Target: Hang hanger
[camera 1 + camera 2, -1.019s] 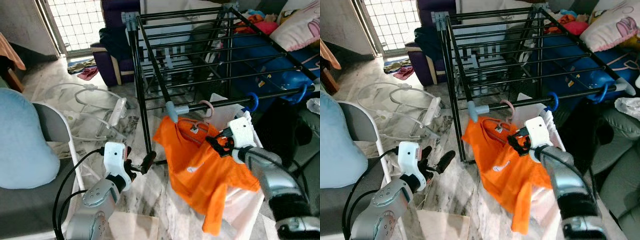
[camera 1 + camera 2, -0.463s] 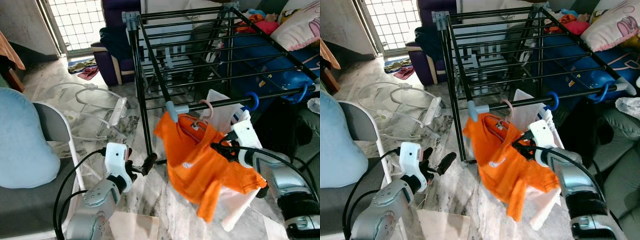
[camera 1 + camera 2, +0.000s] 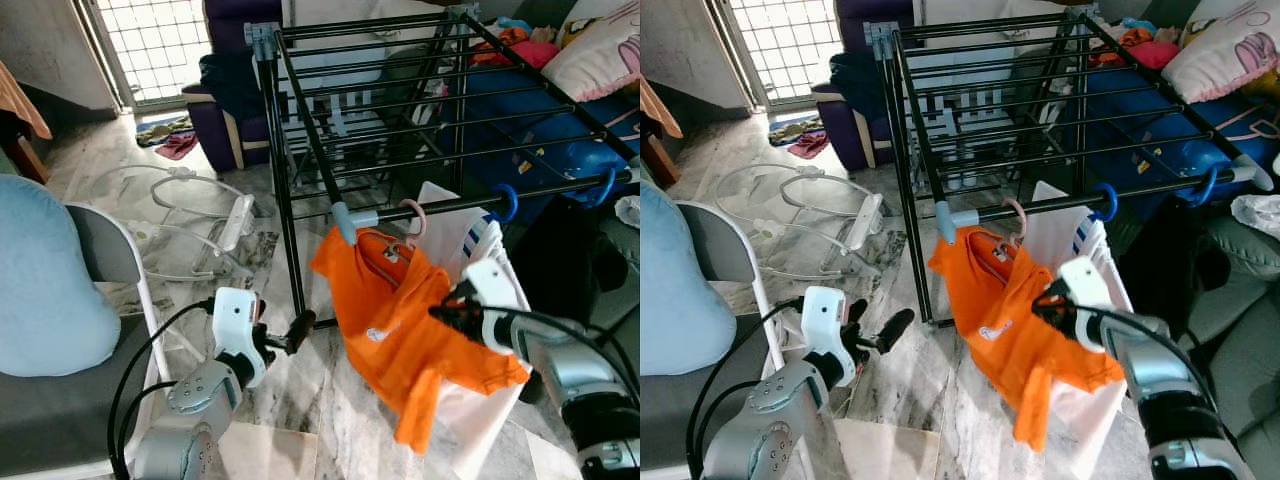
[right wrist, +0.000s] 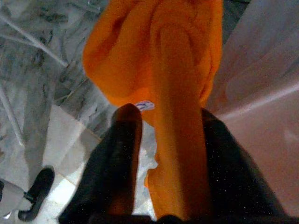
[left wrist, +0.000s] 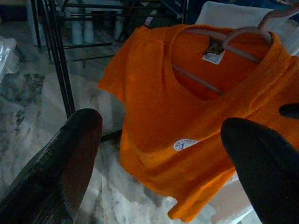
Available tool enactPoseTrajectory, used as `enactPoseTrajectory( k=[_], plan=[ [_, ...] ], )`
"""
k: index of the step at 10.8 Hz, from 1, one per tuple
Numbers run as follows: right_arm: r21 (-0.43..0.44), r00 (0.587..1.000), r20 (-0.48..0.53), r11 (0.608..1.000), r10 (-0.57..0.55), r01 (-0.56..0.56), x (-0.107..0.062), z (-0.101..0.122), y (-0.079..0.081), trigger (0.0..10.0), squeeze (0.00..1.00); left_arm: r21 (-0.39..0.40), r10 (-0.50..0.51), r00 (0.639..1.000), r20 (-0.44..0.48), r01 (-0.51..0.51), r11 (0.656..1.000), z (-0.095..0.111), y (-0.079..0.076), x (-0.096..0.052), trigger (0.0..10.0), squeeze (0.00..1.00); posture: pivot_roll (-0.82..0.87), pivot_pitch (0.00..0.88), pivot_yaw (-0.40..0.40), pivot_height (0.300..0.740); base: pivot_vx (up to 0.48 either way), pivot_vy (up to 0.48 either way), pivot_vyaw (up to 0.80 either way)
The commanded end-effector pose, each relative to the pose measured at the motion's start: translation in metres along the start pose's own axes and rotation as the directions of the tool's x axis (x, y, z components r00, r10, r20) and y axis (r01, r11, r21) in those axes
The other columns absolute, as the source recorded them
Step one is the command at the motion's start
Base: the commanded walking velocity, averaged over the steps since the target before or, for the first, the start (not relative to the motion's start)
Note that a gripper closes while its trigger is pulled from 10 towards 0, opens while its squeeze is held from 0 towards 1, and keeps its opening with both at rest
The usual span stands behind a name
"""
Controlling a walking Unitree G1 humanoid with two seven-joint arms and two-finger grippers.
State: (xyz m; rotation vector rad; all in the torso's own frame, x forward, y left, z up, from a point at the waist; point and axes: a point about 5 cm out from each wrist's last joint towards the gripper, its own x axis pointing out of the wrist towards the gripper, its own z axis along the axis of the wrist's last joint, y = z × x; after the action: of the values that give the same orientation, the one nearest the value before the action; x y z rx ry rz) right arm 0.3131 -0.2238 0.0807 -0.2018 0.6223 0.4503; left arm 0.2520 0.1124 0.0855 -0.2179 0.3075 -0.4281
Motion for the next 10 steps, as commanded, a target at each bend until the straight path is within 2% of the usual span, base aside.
enactPoseTrajectory(
  k=[1,3,5,7,9,10],
  plan=[
    [0.003,1.0,-0.012,1.0,-0.012,0.012,0.001,-0.004,0.0,0.0,0.0,0.024,0.01,1.0,-0.002,-0.01,1.0,0.003,0.001,-0.001,10.0,0.0,-0.04,0.015,0.038,0.74,0.0,0.0,0.0],
    [0.007,0.997,0.041,0.997,-0.072,0.072,0.002,0.004,-0.008,0.0,0.0,0.019,-0.068,0.998,-0.009,0.068,0.998,0.003,-0.004,-0.003,10.0,0.0,-0.03,0.009,0.038,0.74,0.0,0.0,0.0],
    [0.007,0.992,0.081,0.996,-0.094,0.094,0.003,0.01,-0.009,0.0,0.0,0.052,-0.104,0.994,-0.028,0.106,0.993,0.001,-0.006,-0.005,10.0,0.0,-0.03,0.008,0.036,0.74,0.0,0.0,0.0],
    [0.006,0.983,0.151,0.994,-0.107,0.107,0.003,0.02,-0.009,0.0,0.0,0.061,-0.091,0.996,-0.024,0.092,0.994,0.003,-0.003,-0.004,10.0,0.0,-0.04,0.01,0.033,0.74,0.0,0.0,0.0],
    [0.044,0.945,0.294,0.99,-0.144,0.138,0.0,0.036,-0.005,0.0,0.0,0.083,-0.034,0.999,-0.018,0.036,0.996,0.002,0.001,-0.003,10.0,0.0,-0.04,0.006,0.03,0.74,0.0,0.0,0.0],
    [0.073,0.903,0.388,0.983,-0.182,0.167,-0.002,0.049,-0.001,0.0,0.0,0.094,-0.012,1.0,0.008,0.012,0.996,0.006,0.004,-0.003,10.0,0.0,-0.03,0.0,0.029,0.74,0.0,0.0,0.0]
  ],
)
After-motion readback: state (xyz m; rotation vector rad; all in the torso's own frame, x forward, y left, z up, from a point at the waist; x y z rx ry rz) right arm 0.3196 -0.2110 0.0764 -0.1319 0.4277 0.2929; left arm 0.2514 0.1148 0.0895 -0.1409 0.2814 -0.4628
